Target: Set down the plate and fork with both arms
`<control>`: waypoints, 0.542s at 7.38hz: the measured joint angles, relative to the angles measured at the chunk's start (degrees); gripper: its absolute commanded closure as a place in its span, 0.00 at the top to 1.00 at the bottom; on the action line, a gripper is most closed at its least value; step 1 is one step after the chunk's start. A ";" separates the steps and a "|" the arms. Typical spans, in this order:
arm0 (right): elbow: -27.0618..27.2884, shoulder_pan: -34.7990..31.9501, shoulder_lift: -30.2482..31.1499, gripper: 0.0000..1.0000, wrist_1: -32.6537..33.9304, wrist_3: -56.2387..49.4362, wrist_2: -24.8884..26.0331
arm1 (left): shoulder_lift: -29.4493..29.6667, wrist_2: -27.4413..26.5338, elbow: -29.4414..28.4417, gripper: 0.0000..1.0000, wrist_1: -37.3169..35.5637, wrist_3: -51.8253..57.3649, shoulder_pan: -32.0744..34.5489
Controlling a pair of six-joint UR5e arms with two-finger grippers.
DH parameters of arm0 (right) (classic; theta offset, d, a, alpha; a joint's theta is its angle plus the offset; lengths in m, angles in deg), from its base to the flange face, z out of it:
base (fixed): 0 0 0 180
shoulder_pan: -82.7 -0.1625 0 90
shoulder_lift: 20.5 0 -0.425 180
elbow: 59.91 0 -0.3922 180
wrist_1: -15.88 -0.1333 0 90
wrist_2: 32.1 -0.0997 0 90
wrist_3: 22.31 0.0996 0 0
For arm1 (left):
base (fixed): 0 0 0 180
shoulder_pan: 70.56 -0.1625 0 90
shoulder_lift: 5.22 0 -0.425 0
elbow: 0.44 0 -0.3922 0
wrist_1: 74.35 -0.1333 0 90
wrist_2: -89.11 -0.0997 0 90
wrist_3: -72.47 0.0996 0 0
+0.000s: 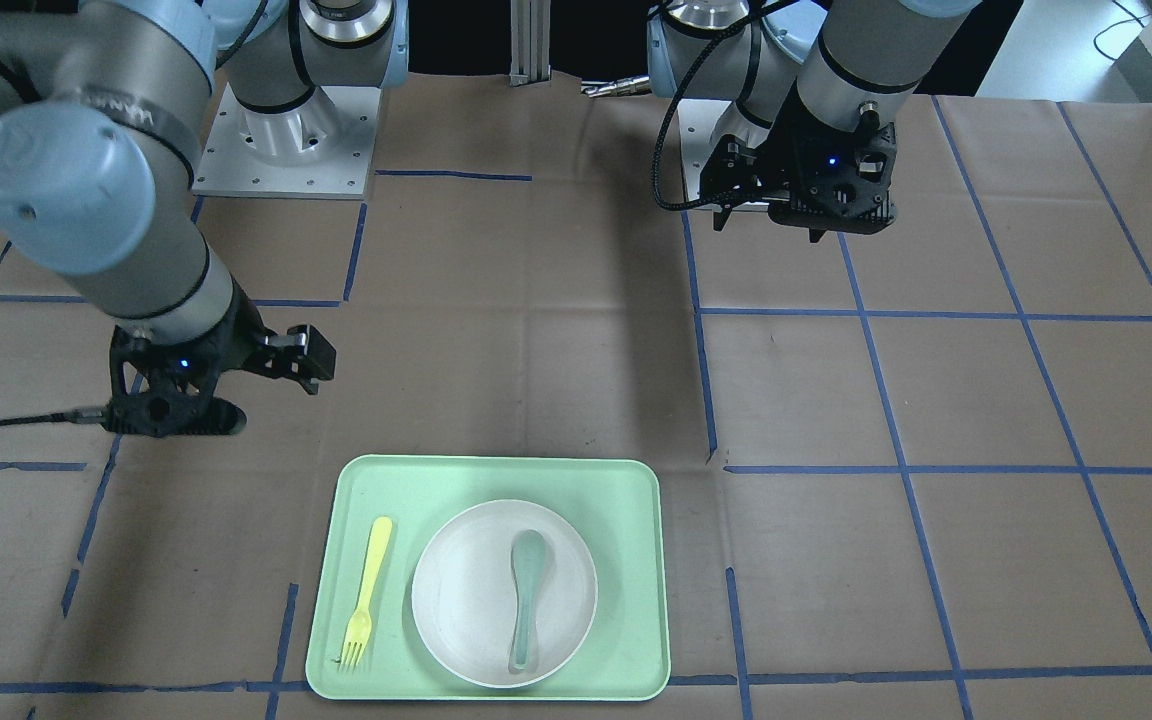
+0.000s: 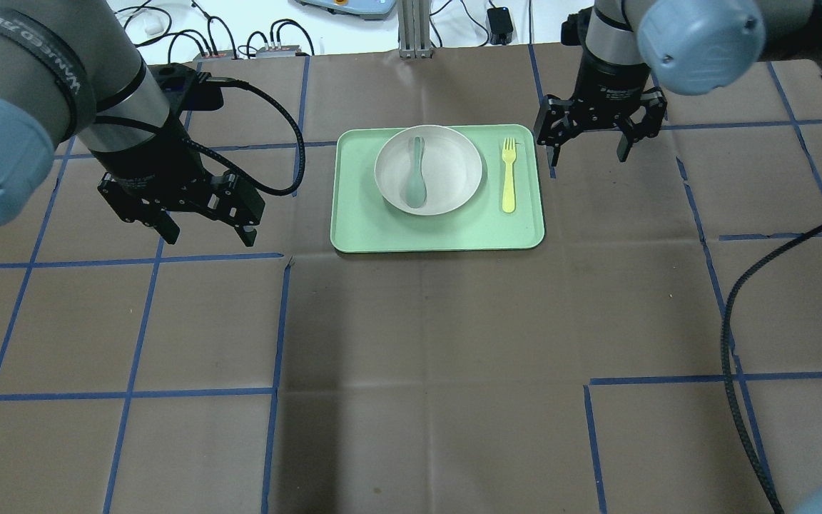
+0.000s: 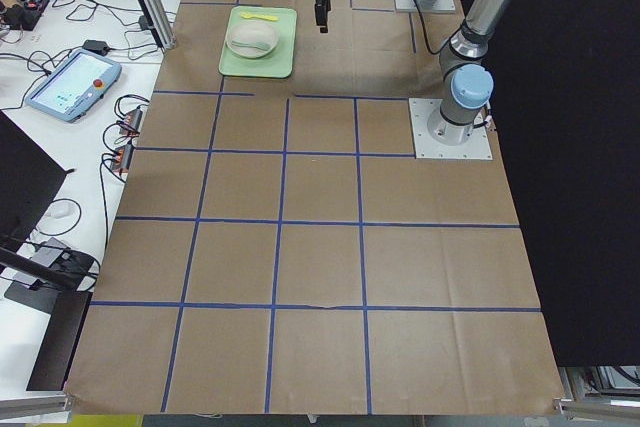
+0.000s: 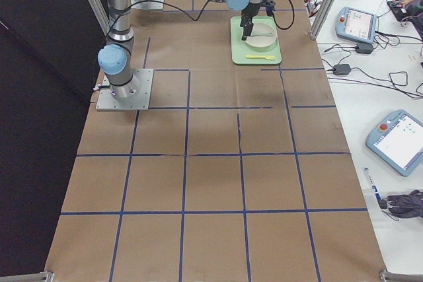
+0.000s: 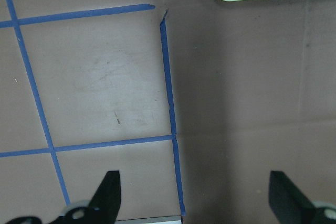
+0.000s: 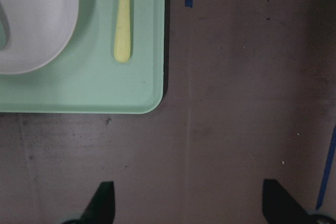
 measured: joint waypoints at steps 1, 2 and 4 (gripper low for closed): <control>4.09 0.53 5.64 1.00 -0.31 0.06 -0.17 | -0.89 -0.19 0.12 1.00 0.19 0.02 -0.21; 7.82 0.59 10.56 1.00 -0.30 0.32 -0.44 | -1.62 -0.24 0.15 1.00 0.25 0.01 -0.34; 12.06 0.49 15.93 1.00 0.02 0.64 -0.65 | -2.18 -0.30 0.18 1.00 0.30 -0.02 -0.46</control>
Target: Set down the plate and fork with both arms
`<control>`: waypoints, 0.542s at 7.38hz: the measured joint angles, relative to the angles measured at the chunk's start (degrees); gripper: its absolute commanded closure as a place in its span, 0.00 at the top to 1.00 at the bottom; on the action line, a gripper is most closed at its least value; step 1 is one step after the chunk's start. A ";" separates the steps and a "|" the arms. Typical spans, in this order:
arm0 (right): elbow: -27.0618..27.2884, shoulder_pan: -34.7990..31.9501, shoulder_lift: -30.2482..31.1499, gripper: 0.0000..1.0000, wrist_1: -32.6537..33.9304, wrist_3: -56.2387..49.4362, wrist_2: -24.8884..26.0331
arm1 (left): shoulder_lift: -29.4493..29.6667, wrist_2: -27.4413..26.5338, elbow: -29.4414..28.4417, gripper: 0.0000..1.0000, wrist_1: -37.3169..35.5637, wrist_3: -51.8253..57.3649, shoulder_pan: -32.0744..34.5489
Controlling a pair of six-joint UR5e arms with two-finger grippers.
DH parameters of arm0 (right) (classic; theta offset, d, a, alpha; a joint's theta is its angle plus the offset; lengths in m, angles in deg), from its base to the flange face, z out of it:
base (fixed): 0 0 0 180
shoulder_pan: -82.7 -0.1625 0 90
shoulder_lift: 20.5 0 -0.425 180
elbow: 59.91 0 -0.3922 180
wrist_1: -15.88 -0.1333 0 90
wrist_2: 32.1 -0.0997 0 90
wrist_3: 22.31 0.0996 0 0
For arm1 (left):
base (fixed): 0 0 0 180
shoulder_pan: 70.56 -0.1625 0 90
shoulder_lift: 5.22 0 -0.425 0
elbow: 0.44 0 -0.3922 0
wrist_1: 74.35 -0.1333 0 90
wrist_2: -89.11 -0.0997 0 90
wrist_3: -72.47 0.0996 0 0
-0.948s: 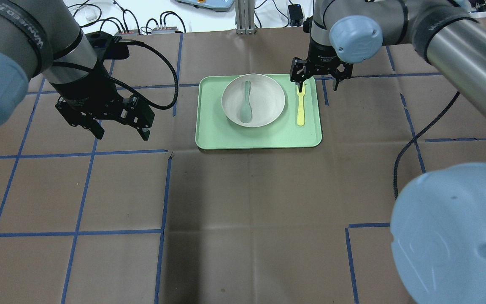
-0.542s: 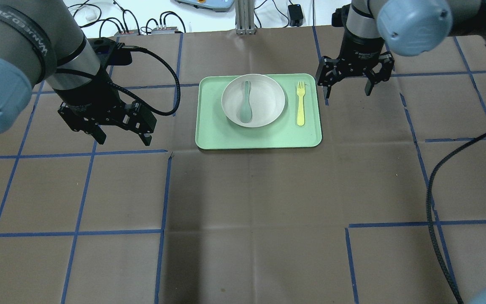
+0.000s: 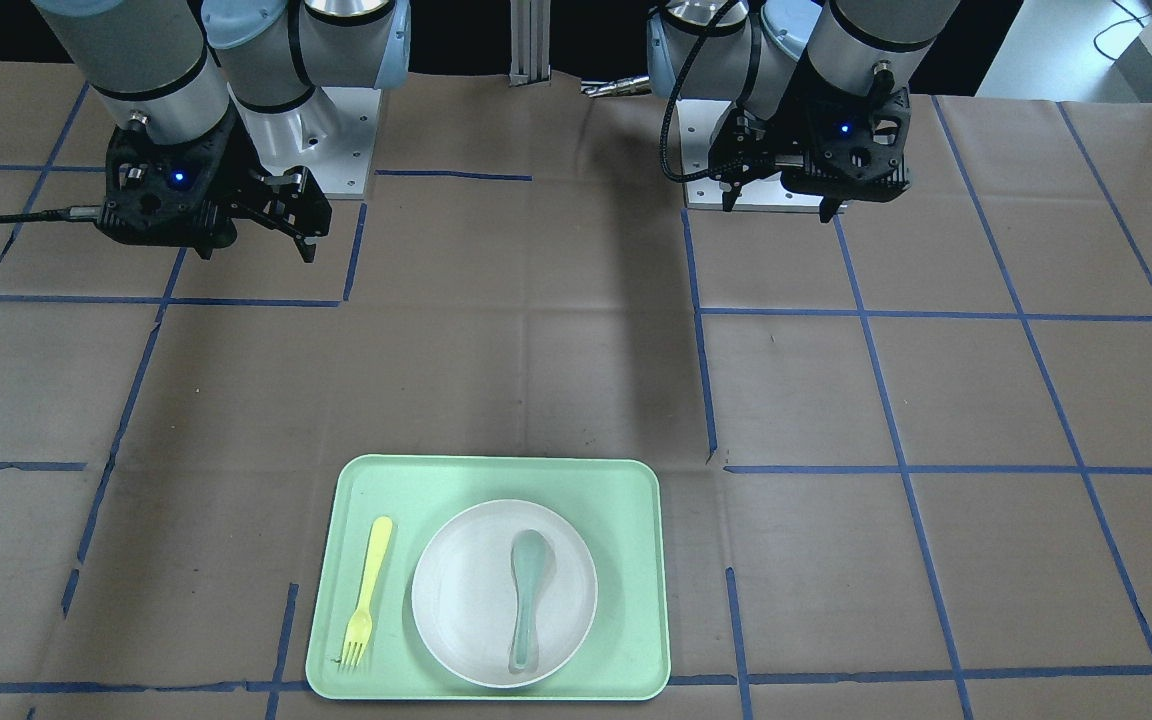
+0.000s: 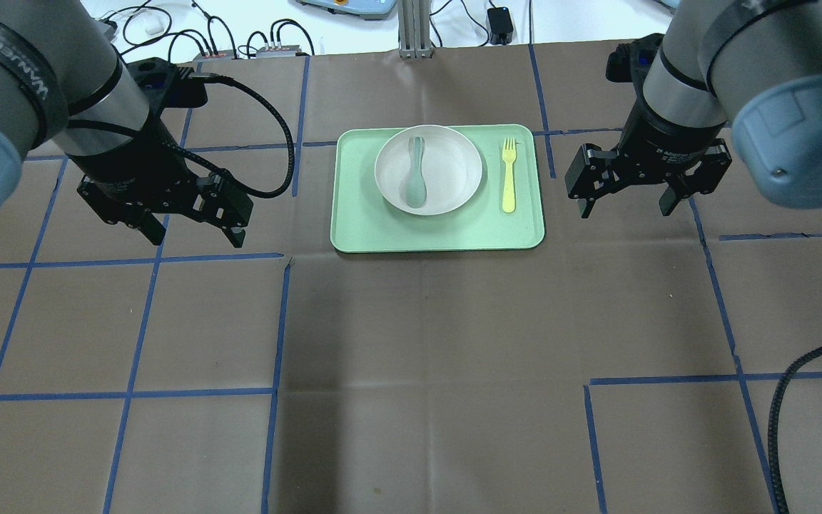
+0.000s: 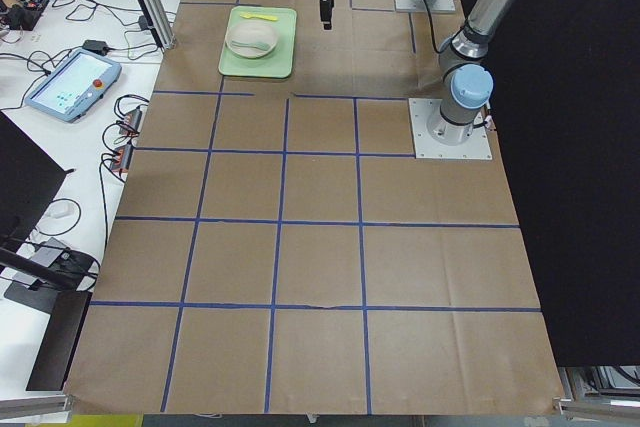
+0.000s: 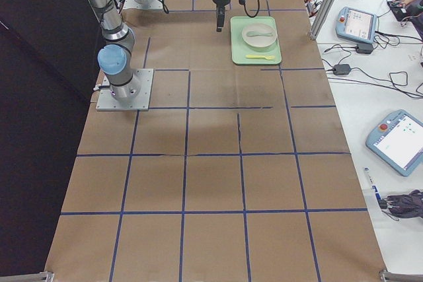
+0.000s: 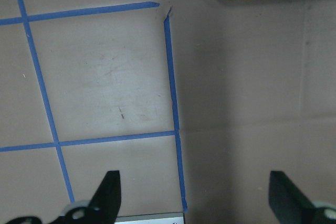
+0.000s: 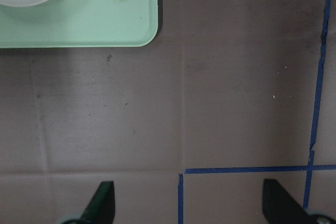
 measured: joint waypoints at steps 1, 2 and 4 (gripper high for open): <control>0.12 -0.02 0.62 1.00 0.12 0.08 0.10 | -0.09 0.00 0.00 1.00 0.04 0.00 -0.08; -0.24 -0.04 0.62 1.00 0.19 0.11 0.27 | -0.10 0.05 0.00 1.00 0.08 0.00 -0.11; -0.91 -0.05 0.48 1.00 0.06 0.14 0.29 | -0.08 0.05 0.00 1.00 0.14 0.00 -0.19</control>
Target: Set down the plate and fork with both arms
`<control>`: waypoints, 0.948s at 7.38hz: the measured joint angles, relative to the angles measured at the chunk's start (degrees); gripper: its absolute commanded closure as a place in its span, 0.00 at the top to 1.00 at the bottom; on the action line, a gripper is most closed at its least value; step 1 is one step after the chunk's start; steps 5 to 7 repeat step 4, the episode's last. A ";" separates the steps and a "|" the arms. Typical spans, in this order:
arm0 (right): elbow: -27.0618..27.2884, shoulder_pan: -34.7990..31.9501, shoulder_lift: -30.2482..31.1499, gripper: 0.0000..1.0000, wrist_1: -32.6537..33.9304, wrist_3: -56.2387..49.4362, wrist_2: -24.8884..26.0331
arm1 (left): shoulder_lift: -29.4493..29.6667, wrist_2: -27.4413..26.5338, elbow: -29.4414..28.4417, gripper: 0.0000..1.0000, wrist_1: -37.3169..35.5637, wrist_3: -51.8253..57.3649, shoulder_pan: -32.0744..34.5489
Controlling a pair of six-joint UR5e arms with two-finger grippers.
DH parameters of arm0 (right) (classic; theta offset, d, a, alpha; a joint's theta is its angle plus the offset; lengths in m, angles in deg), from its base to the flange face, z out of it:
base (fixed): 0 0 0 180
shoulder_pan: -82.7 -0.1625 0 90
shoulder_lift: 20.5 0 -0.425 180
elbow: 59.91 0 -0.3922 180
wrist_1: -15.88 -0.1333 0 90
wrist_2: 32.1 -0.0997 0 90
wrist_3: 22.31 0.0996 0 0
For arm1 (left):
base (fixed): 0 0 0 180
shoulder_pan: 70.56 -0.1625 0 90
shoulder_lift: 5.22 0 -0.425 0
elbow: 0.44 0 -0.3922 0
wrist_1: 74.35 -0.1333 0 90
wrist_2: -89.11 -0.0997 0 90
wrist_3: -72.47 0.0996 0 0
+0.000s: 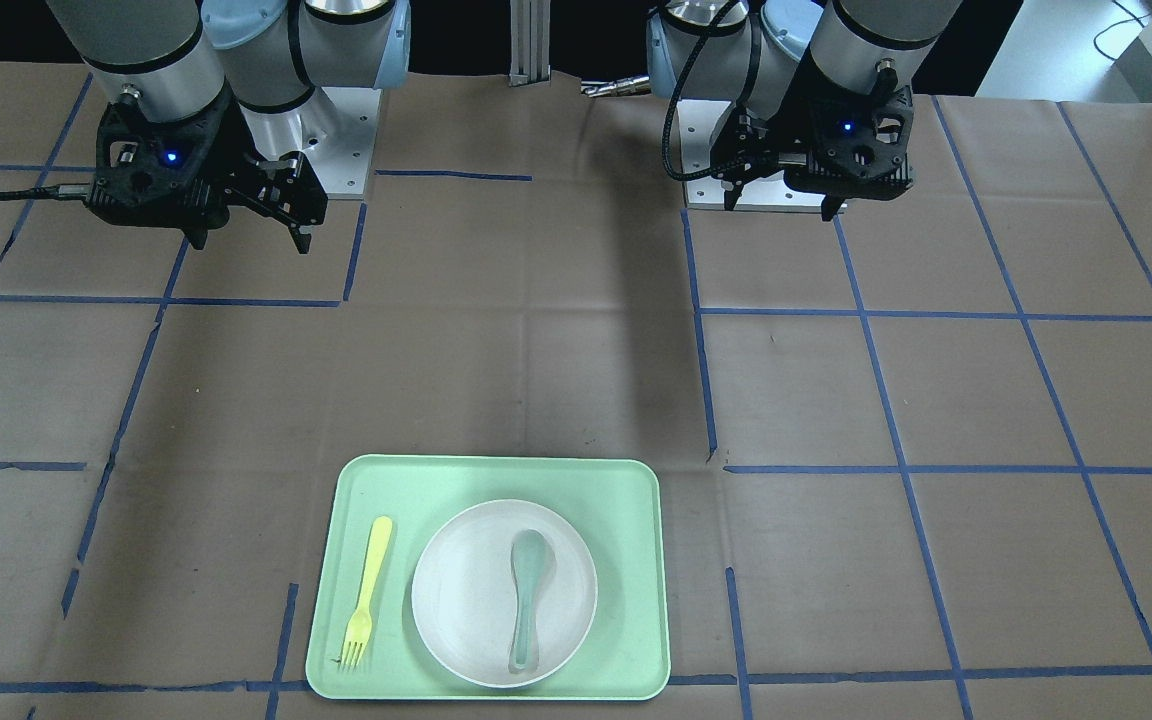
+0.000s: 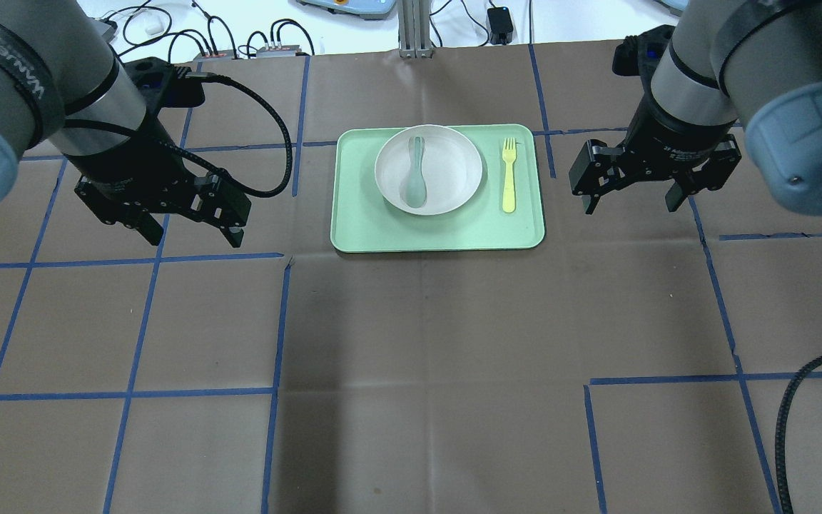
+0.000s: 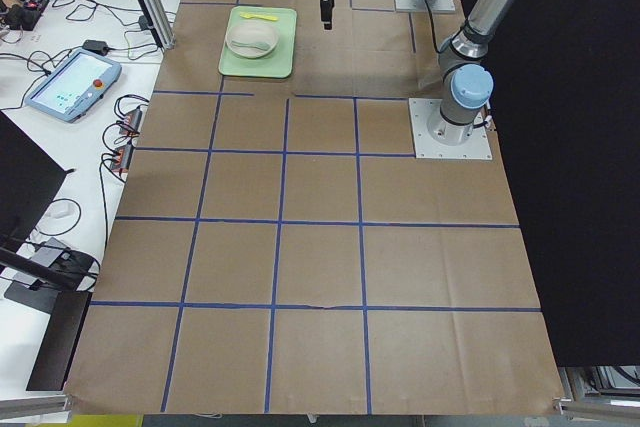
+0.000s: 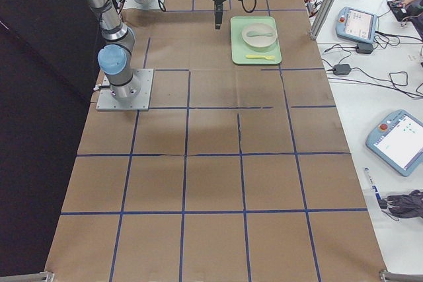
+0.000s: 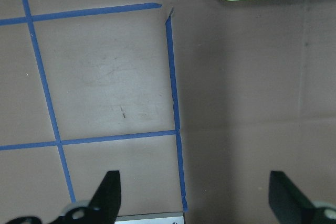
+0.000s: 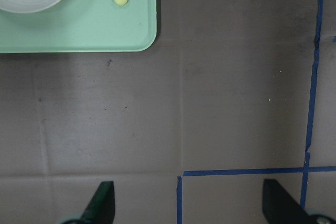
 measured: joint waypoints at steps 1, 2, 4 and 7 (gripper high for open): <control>-0.05 0.00 -0.02 1.00 -0.04 0.00 -0.12 | 0.01 -0.02 0.00 1.00 0.01 0.00 -0.02; -0.06 0.00 -0.06 1.00 -0.03 0.00 -0.24 | 0.01 -0.03 0.00 1.00 0.03 0.00 -0.03; -0.08 0.00 -0.11 1.00 0.02 0.00 -0.32 | 0.01 -0.03 0.00 1.00 0.09 0.00 -0.04; -0.08 0.00 -0.11 1.00 0.02 0.00 -0.32 | 0.01 -0.03 0.00 1.00 0.09 0.00 -0.04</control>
